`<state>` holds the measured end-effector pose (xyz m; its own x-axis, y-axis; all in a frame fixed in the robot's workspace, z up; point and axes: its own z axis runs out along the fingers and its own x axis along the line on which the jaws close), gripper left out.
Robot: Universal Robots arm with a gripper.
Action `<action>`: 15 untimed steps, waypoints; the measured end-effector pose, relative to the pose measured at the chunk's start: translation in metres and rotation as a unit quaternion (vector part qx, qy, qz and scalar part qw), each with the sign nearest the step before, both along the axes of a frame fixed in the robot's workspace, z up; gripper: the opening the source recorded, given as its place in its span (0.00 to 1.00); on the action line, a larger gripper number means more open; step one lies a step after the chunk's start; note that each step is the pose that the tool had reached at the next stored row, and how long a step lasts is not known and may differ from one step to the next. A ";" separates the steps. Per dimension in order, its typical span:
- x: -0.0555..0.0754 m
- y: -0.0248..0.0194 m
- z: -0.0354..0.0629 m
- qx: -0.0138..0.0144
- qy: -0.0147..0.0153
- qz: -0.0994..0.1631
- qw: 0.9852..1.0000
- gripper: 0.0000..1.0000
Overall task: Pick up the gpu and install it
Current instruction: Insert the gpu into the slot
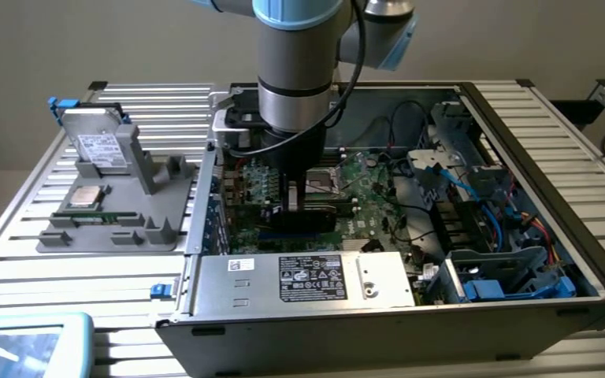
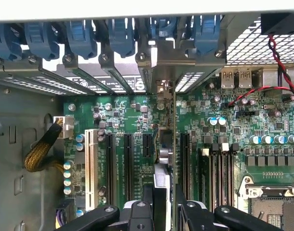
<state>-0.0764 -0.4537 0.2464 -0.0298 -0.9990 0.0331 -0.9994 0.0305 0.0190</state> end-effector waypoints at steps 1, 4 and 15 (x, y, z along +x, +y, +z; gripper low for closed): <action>0.000 -0.0003 0.0000 0.000 0.000 0.000 1.000 0.27; 0.000 -0.0013 0.0000 0.000 0.000 0.000 1.000 0.27; 0.000 -0.0022 -0.0001 0.001 0.000 0.008 1.000 0.27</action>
